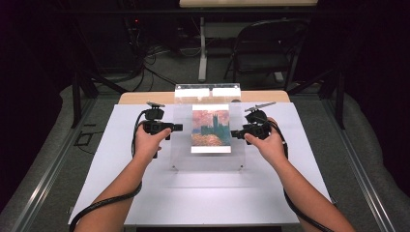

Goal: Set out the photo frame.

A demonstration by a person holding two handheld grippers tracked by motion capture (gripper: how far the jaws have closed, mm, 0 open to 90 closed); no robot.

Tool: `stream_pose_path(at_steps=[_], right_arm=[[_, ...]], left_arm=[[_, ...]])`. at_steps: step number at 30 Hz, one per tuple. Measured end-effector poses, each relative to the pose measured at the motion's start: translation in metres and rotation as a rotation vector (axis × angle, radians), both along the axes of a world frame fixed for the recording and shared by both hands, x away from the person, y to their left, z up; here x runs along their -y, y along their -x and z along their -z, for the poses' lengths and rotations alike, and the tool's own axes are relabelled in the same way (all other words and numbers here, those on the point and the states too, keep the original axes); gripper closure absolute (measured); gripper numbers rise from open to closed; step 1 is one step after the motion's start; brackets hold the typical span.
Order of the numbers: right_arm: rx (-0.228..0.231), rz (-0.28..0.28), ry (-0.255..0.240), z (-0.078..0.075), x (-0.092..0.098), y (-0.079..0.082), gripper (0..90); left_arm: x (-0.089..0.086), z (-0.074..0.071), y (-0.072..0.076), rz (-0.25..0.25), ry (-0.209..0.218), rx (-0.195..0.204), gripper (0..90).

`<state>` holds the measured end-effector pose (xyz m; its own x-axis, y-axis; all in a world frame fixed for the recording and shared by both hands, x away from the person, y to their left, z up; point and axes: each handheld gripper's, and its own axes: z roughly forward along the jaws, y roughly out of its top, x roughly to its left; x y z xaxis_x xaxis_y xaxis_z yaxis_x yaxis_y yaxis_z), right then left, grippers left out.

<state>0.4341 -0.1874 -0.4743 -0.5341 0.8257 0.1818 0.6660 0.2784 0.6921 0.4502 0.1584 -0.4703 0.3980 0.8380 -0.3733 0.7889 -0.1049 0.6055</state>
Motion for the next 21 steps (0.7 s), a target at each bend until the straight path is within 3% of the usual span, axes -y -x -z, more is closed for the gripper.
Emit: stream_pose_path(at_steps=[21], right_arm=[[0.05,-0.034,0.021,-0.016,0.006,0.019,51.2]], left_arm=[[-0.005,-0.016,0.02,0.054,-0.028,0.055,58.2]])
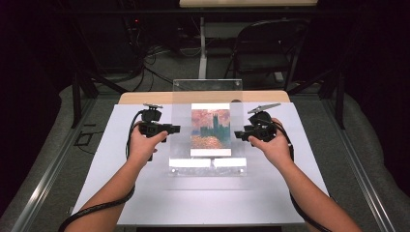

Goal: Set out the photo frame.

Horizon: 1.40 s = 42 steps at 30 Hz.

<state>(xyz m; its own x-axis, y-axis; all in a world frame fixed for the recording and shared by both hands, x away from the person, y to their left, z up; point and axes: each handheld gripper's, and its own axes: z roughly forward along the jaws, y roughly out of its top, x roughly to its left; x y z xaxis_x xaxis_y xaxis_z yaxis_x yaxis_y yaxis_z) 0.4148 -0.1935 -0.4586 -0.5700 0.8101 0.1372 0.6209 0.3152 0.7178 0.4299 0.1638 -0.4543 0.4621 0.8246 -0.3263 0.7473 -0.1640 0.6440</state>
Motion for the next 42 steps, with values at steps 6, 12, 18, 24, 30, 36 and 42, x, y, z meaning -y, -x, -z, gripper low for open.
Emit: stream_pose_path(at_steps=[6,12,18,24,30,36,42], right_arm=[[0.018,-0.002,-0.009,-0.004,0.003,0.009,55.7],[0.034,-0.01,-0.003,-0.009,0.005,0.018,60.0],[0.045,-0.018,-0.003,-0.014,0.007,0.028,64.3],[0.06,-0.029,0.005,-0.017,0.009,0.036,67.2],[0.078,-0.033,0.006,-0.019,0.01,0.044,69.0],[0.093,-0.04,0.012,-0.021,0.01,0.052,70.5],[0.101,-0.043,0.001,-0.021,0.012,0.058,72.3]], left_arm=[[-0.003,-0.005,0.009,0.008,0.013,0.016,61.7],[-0.006,-0.01,0.019,0.026,0.005,0.037,64.5],[-0.008,-0.014,0.029,0.036,0.008,0.055,67.4],[-0.009,-0.018,0.037,0.046,-0.004,0.071,69.5],[-0.01,-0.02,0.044,0.055,-0.005,0.081,71.0],[-0.012,-0.02,0.051,0.06,0.008,0.091,72.0],[-0.015,-0.021,0.058,0.066,0.024,0.096,73.0]])
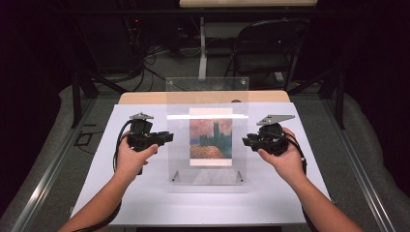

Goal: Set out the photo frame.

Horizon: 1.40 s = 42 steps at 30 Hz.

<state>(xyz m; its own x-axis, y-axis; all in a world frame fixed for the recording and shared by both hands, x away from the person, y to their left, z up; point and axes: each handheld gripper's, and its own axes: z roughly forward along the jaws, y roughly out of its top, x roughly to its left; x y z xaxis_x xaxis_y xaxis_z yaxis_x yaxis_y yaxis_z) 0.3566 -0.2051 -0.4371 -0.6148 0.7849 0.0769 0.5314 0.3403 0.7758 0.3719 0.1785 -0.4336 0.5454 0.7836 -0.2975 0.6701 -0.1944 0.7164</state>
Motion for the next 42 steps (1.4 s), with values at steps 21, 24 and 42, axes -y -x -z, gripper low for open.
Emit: stream_pose_path(at_steps=[21,24,42], right_arm=[[-0.003,-0.031,-0.044,-0.004,0.008,0.027,79.7],[0.0,-0.036,-0.042,-0.004,0.009,0.031,79.9],[0.003,-0.07,-0.074,0.0,0.011,0.056,79.2]], left_arm=[[-0.007,-0.003,0.03,0.046,0.025,0.028,75.0],[-0.008,-0.002,0.035,0.051,0.031,0.034,75.0],[-0.012,0.005,0.065,0.086,0.053,0.071,71.1]])
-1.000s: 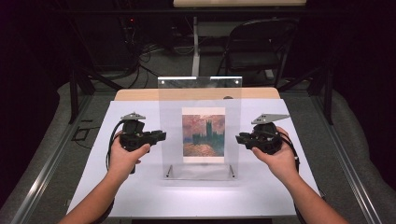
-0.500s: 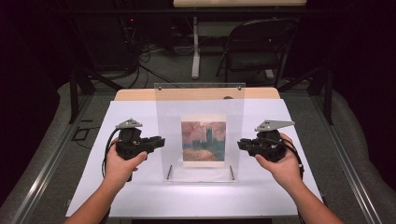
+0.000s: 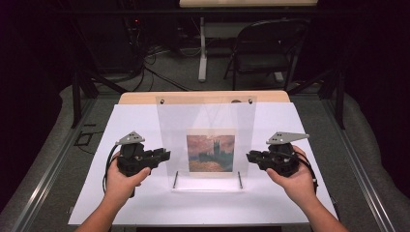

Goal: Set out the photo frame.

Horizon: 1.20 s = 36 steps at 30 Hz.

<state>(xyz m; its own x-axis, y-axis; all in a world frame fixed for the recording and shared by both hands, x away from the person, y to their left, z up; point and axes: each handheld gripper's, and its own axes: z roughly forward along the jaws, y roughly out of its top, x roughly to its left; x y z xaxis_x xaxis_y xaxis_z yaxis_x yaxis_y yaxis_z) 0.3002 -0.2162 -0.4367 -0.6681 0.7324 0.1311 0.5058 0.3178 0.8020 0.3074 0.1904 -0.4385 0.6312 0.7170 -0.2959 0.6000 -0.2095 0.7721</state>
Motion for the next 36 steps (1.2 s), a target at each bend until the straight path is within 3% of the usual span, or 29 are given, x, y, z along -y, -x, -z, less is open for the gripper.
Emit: stream_pose_path(at_steps=[9,15,24,30,36], right_arm=[[-0.002,-0.011,-0.024,0.004,0.001,0.012,77.9],[-0.002,-0.008,-0.01,0.006,0.001,0.014,77.2],[-0.02,-0.011,-0.03,0.006,0.0,0.013,73.5],[-0.009,-0.01,-0.044,0.006,0.004,0.016,62.3],[0.023,0.034,-0.09,0.014,0.018,0.027,51.8]], left_arm=[[0.002,0.002,0.012,0.002,0.005,0.001,67.7],[0.001,0.004,0.011,0.002,0.012,-0.016,66.7],[-0.002,0.003,0.011,-0.01,0.015,-0.029,61.6],[-0.009,0.005,0.018,-0.03,0.019,-0.011,53.1],[-0.022,0.012,0.032,-0.045,0.032,0.016,46.6]])
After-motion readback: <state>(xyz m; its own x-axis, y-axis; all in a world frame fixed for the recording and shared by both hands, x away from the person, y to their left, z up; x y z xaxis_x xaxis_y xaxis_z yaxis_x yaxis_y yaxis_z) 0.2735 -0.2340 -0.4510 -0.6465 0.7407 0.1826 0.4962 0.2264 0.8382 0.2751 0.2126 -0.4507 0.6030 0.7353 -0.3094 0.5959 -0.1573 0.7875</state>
